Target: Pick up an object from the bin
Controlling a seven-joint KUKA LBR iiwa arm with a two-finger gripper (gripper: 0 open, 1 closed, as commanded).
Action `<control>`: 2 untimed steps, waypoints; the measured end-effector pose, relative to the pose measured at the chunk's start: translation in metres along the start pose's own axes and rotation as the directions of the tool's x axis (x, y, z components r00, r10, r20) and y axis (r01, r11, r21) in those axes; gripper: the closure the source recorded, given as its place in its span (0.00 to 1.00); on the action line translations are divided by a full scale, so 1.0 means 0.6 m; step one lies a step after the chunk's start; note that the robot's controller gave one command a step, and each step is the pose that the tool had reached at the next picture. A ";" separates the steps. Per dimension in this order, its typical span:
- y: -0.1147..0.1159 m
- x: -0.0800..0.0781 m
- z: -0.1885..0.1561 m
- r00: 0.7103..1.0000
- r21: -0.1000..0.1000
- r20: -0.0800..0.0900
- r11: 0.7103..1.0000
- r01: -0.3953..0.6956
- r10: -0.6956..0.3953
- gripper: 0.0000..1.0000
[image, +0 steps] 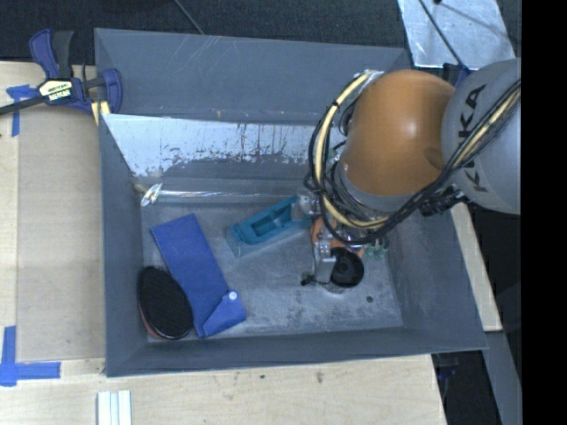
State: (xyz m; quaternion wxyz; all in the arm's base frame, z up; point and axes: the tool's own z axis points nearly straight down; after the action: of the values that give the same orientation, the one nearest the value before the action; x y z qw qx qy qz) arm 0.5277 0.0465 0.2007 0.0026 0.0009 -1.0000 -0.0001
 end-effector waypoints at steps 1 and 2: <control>0.000 -0.001 -0.003 1.000 0.000 0.003 1.000 0.000 0.000 0.00; 0.006 0.013 -0.011 0.998 0.001 0.007 0.998 0.063 -0.063 0.00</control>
Offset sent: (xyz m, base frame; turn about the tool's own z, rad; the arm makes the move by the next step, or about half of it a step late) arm -0.0324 0.0161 0.0126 -0.2232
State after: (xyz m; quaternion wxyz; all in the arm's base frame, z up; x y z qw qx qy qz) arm 0.5201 0.0503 0.2072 -0.0010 0.0322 -0.9995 0.0003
